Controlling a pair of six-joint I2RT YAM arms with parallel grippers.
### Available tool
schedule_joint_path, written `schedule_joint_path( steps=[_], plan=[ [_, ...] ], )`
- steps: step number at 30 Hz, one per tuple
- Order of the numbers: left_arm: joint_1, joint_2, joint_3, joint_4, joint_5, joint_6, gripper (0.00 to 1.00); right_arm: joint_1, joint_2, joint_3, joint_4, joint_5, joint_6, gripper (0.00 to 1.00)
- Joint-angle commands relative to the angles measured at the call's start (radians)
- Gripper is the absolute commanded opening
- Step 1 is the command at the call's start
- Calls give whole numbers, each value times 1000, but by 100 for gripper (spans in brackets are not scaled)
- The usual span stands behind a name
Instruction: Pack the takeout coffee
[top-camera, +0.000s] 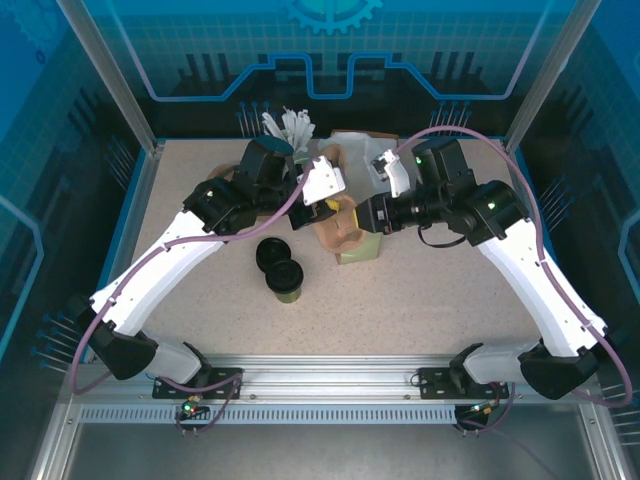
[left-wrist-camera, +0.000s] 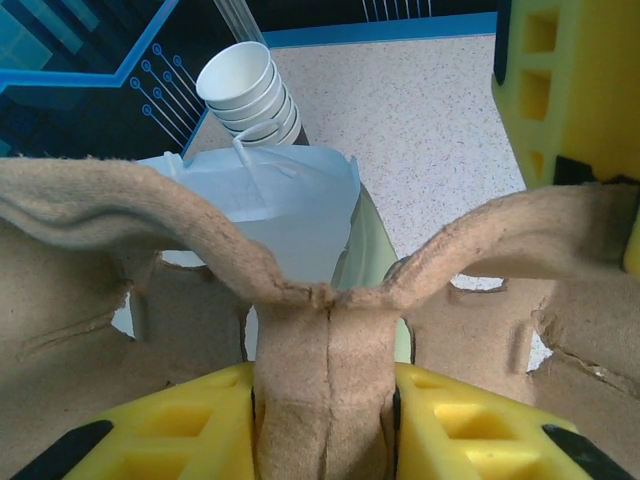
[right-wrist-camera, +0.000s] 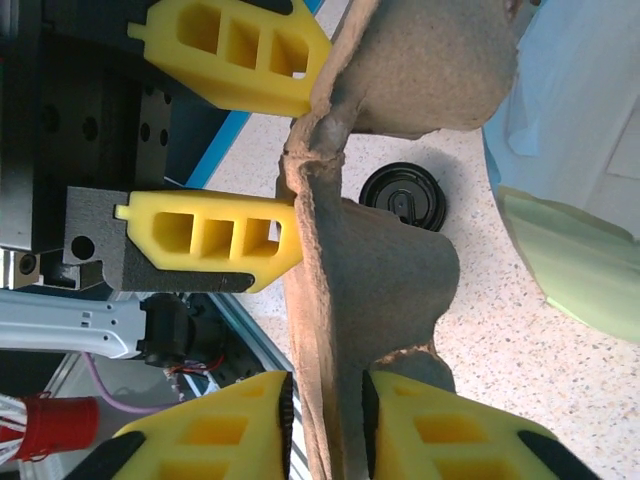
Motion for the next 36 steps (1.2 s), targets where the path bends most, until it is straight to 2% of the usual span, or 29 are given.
schedule_joint_path(
  steps=[1, 5, 9, 14, 23, 26, 36],
  plan=[
    [-2, -15, 20, 15, -10, -3, 34, -18, -34, 43, -37, 33, -45, 27],
    [6, -38, -8, 43, -9, -23, 34, -105, -31, 116, -66, 67, -101, 27],
    [15, -55, -13, 29, -9, -37, 34, -152, -6, 157, -58, 222, -169, 32],
    [14, -86, -21, 17, -6, -71, 34, -207, 147, 271, -102, 327, -200, 36],
    [14, -142, -48, 3, 7, -110, 36, -213, 387, 413, -105, 384, -221, 40],
    [15, -153, -53, 6, 13, -116, 35, -212, 457, 467, -134, 410, -223, 45],
    [14, -156, -41, -1, 29, -138, 35, -206, 552, 467, -142, 518, -218, 47]
  ],
)
